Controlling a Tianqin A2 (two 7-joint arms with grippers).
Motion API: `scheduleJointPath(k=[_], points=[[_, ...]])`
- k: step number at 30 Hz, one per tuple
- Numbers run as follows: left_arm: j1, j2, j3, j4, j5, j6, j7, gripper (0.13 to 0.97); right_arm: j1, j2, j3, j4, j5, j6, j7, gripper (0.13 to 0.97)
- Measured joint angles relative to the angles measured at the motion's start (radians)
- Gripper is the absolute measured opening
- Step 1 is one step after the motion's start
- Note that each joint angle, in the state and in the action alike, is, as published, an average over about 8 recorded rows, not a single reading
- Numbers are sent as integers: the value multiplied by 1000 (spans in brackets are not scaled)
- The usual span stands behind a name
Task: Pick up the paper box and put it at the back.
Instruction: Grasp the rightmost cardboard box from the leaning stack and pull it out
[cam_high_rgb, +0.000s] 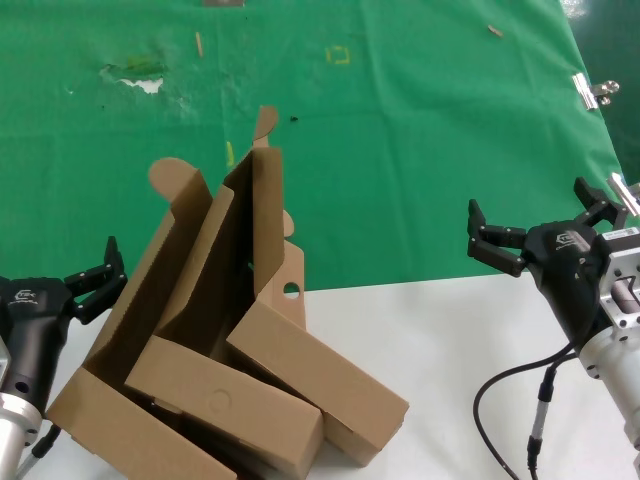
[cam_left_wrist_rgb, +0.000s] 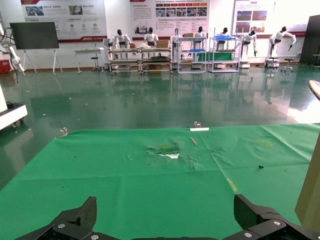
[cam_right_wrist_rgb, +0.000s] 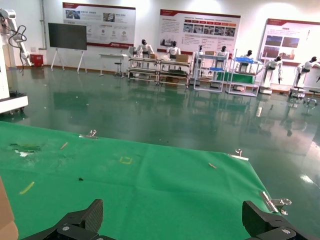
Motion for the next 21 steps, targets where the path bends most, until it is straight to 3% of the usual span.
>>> scheduleJointPath(k=[21], points=[[0, 0, 0, 0, 0, 0, 0, 966, 0, 0, 0, 0, 0, 0, 0, 965]])
